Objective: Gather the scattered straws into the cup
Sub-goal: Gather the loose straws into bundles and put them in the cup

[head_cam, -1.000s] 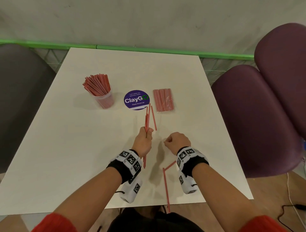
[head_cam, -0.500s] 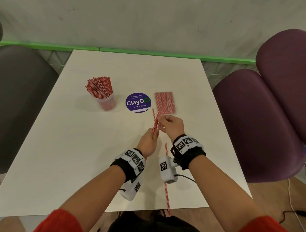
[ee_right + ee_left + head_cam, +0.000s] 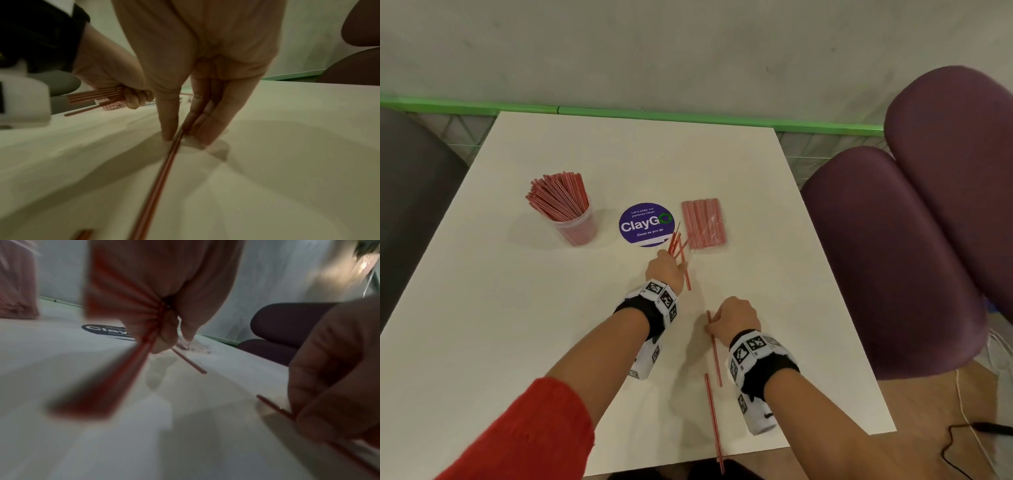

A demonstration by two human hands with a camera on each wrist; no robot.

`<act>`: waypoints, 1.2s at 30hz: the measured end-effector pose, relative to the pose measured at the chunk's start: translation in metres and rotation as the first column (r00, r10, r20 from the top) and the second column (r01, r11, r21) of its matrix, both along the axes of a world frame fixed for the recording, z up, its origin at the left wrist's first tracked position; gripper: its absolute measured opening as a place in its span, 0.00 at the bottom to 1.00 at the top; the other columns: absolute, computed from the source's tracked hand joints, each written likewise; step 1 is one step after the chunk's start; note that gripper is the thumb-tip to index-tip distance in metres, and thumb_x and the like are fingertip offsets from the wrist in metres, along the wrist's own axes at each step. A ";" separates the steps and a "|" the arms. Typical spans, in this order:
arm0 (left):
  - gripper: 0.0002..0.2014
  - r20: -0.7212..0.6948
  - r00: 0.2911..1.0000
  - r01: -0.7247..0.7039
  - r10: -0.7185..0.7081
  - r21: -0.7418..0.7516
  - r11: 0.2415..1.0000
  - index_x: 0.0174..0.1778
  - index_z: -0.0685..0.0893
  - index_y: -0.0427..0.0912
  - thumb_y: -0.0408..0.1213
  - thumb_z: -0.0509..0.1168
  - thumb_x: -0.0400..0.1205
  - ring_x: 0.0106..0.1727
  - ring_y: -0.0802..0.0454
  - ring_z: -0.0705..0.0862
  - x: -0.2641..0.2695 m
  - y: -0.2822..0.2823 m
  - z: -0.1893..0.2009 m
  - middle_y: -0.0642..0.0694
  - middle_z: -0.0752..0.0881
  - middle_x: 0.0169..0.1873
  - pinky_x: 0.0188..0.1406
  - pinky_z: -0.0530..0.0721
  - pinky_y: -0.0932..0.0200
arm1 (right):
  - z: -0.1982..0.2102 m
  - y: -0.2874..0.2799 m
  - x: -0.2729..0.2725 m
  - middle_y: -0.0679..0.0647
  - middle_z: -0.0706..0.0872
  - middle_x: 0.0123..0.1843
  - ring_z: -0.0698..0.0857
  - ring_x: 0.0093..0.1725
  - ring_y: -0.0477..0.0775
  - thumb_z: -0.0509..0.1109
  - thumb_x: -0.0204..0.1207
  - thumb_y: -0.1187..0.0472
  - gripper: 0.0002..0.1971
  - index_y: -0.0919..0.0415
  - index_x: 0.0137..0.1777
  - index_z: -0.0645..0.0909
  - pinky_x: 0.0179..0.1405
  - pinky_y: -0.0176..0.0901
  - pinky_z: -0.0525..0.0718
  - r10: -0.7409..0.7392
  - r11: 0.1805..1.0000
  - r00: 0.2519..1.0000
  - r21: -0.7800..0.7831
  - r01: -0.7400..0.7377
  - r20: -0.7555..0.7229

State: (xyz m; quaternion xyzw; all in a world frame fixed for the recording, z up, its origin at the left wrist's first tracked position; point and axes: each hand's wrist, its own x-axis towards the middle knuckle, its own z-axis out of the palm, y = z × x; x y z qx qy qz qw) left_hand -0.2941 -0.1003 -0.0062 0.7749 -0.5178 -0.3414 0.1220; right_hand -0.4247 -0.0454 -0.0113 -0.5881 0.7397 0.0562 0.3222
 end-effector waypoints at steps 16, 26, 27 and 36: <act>0.08 0.071 0.992 -0.113 0.109 0.070 0.991 0.52 0.83 0.31 0.27 0.64 0.79 0.56 0.41 0.86 -0.004 -0.007 0.004 0.36 0.86 0.54 0.49 0.83 0.56 | -0.005 -0.005 0.006 0.59 0.83 0.40 0.82 0.40 0.60 0.70 0.76 0.52 0.14 0.66 0.45 0.83 0.37 0.42 0.78 -0.120 0.993 0.986 0.028 0.118 0.113; 0.10 0.085 0.996 0.028 -0.030 0.028 0.999 0.51 0.83 0.28 0.29 0.60 0.81 0.54 0.38 0.86 0.002 0.017 0.004 0.33 0.87 0.52 0.46 0.82 0.53 | 0.007 -0.007 -0.001 0.58 0.90 0.51 0.86 0.48 0.60 0.66 0.78 0.58 0.10 0.59 0.51 0.87 0.42 0.40 0.78 -0.083 0.996 0.983 -0.012 0.086 0.164; 0.10 0.076 0.996 0.042 -0.044 0.026 0.999 0.52 0.83 0.28 0.30 0.60 0.82 0.54 0.37 0.85 0.004 0.020 0.004 0.33 0.87 0.52 0.46 0.81 0.52 | 0.008 -0.009 -0.003 0.57 0.89 0.51 0.86 0.48 0.59 0.66 0.77 0.58 0.09 0.59 0.51 0.86 0.44 0.41 0.80 -0.123 0.990 0.970 -0.034 0.133 0.212; 0.15 -0.250 0.963 0.092 -0.101 -0.048 0.995 0.25 0.80 0.44 0.35 0.62 0.80 0.34 0.48 0.79 0.007 0.048 -0.002 0.49 0.80 0.24 0.36 0.76 0.60 | -0.004 -0.037 0.012 0.58 0.83 0.44 0.85 0.48 0.62 0.67 0.75 0.72 0.22 0.65 0.69 0.72 0.59 0.57 0.85 -0.477 0.834 0.594 0.120 0.539 0.648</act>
